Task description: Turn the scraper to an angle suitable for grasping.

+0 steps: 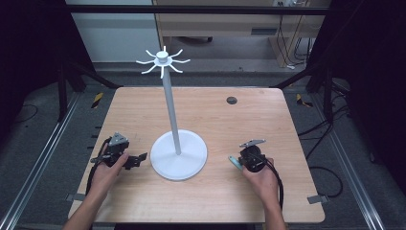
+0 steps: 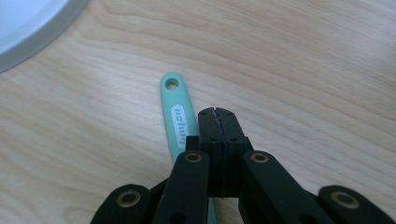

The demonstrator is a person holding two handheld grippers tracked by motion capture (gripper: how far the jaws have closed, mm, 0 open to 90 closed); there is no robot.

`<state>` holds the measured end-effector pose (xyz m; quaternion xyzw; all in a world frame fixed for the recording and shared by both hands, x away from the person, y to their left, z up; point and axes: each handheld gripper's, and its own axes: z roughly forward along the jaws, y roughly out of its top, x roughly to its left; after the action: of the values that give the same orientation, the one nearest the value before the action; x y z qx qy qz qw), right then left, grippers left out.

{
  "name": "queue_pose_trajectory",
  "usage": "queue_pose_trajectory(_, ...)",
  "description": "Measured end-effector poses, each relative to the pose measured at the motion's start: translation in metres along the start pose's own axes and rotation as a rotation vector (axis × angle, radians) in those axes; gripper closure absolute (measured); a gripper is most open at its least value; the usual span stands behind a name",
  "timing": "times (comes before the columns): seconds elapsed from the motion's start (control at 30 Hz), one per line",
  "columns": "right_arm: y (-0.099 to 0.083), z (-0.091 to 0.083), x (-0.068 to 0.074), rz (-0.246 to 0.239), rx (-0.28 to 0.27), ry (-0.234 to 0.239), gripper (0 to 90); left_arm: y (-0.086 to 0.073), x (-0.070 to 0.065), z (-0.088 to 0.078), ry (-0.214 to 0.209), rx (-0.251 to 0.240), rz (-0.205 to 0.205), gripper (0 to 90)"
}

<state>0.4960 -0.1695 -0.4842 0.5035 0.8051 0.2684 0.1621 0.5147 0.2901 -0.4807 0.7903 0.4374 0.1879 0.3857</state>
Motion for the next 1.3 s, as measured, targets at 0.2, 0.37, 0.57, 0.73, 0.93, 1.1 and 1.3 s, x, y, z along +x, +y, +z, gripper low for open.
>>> queue_pose_trajectory(0.2, -0.001, -0.003, 0.009, -0.035, 0.018, 0.068, 90.0, 0.000, -0.001, 0.000, -0.002, 0.003, 0.008, 4.7)
queue_pose_trajectory(0.37, 0.009, -0.012, 0.017, -0.083, 0.032, 0.052, 90.0, 0.000, 0.000, 0.000, 0.000, 0.004, 0.007, 4.7)
queue_pose_trajectory(0.57, 0.030, -0.024, 0.034, -0.195, 0.086, 0.022, 87.6, 0.000, 0.000, 0.000, -0.003, 0.001, 0.004, 4.7)
queue_pose_trajectory(0.73, 0.041, -0.023, 0.041, -0.239, 0.166, 0.018, 82.5, 0.000, -0.001, 0.000, -0.007, -0.002, 0.002, 4.7)
queue_pose_trajectory(0.93, 0.046, -0.015, 0.040, -0.261, 0.245, 0.017, 71.6, 0.001, -0.001, 0.000, -0.012, -0.004, -0.001, 4.7)
queue_pose_trajectory(1.1, 0.048, -0.009, 0.039, -0.263, 0.296, 0.031, 66.8, 0.001, -0.002, 0.001, -0.015, -0.004, 0.000, 4.7)
queue_pose_trajectory(1.3, 0.047, 0.000, 0.035, -0.262, 0.343, 0.041, 64.8, 0.001, -0.002, 0.000, -0.016, -0.003, 0.000, 4.7)
